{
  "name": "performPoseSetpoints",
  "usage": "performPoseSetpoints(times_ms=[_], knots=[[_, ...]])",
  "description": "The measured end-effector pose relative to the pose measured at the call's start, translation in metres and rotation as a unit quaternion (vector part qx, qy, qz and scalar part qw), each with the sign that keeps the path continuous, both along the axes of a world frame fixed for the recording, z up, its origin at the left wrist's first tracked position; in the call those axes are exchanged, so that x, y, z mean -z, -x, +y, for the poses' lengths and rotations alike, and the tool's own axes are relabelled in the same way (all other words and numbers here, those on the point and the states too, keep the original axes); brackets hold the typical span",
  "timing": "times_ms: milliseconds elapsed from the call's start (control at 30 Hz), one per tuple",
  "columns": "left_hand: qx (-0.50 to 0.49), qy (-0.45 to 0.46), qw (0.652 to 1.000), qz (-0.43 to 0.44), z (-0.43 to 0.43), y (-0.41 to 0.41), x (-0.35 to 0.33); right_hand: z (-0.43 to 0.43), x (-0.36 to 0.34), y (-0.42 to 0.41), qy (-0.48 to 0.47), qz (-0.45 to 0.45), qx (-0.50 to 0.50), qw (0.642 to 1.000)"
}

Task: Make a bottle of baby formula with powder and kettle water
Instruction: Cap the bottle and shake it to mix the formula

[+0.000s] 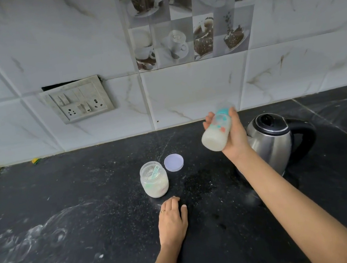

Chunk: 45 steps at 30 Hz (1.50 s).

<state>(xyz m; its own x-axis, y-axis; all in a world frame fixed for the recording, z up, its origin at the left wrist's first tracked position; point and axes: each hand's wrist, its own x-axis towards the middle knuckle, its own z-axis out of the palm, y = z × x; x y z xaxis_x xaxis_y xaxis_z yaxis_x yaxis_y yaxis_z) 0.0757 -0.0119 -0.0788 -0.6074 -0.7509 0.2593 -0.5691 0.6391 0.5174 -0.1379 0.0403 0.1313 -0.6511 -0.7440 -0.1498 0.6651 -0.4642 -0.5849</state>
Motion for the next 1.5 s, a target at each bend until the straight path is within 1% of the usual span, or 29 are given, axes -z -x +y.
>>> performPoseSetpoints(times_ms=[33,100,133,233,267,400,467,533,567,633,700,767,800,900,933,1067,1167,1200,1300,1333,1433,1500], knots=[[0.001,0.0,1.0,0.0,0.0,0.0,0.001,0.0,0.001,-0.001,-0.016,-0.011,-0.021,1.0],[0.002,0.001,1.0,0.002,0.0,-0.001,0.001,0.003,0.003,-0.005,-0.047,0.036,-0.074,0.996],[0.002,0.002,1.0,0.003,0.0,-0.001,0.0,0.004,0.004,-0.008,-0.056,0.053,-0.077,0.994],[0.003,0.002,1.0,0.004,-0.001,0.0,0.0,0.004,0.003,-0.003,-0.018,0.016,-0.029,0.999],[0.004,0.003,1.0,0.005,-0.001,0.0,0.0,0.004,0.002,-0.001,-0.012,0.019,-0.026,0.999],[0.004,0.004,1.0,0.008,-0.001,0.0,0.001,0.007,0.007,-0.006,-0.036,0.121,-0.074,0.989],[0.003,0.005,1.0,0.007,-0.002,0.0,0.002,0.004,0.007,-0.004,-0.023,0.103,-0.052,0.993],[0.003,0.008,1.0,0.009,-0.001,0.0,0.001,0.004,0.007,-0.003,-0.004,0.086,-0.06,0.994],[0.003,0.01,1.0,0.009,-0.001,-0.001,0.001,0.004,0.008,-0.004,-0.004,0.101,-0.08,0.992],[0.004,0.009,1.0,0.008,-0.001,-0.002,0.002,0.004,0.012,-0.004,-0.027,0.16,-0.108,0.981],[0.004,0.008,1.0,0.006,0.0,-0.002,0.002,0.005,0.009,-0.001,-0.024,0.182,-0.081,0.98],[0.004,0.005,1.0,0.006,0.0,-0.001,0.001,0.004,0.006,0.005,-0.01,0.165,-0.036,0.986],[0.004,0.005,1.0,0.006,0.0,-0.001,0.001,0.004,0.005,0.006,-0.01,0.158,-0.031,0.987],[0.004,0.004,1.0,0.003,-0.001,-0.001,0.001,0.009,0.007,0.007,-0.035,0.21,-0.099,0.972],[0.003,0.004,1.0,0.004,-0.001,0.0,0.001,0.01,0.008,0.006,-0.028,0.22,-0.114,0.968],[0.001,0.008,1.0,0.002,0.0,0.0,0.001,0.009,0.007,0.008,0.019,0.163,-0.091,0.982],[0.002,0.011,1.0,0.003,-0.001,0.0,0.002,0.012,0.007,0.005,0.03,0.194,-0.136,0.971],[0.001,0.01,1.0,0.003,-0.001,0.0,0.001,0.012,0.007,0.005,0.035,0.2,-0.136,0.97],[-0.001,0.005,1.0,0.0,0.0,0.001,0.001,0.013,0.008,0.008,0.047,0.168,-0.105,0.979],[-0.001,0.004,1.0,-0.001,0.0,0.001,0.001,0.014,0.008,0.008,0.049,0.173,-0.113,0.977],[-0.002,0.001,1.0,-0.002,0.0,0.0,0.001,0.017,0.01,0.008,0.042,0.22,-0.153,0.962],[-0.003,0.001,1.0,-0.002,0.0,0.001,0.0,0.015,0.008,0.01,0.04,0.195,-0.117,0.973]])
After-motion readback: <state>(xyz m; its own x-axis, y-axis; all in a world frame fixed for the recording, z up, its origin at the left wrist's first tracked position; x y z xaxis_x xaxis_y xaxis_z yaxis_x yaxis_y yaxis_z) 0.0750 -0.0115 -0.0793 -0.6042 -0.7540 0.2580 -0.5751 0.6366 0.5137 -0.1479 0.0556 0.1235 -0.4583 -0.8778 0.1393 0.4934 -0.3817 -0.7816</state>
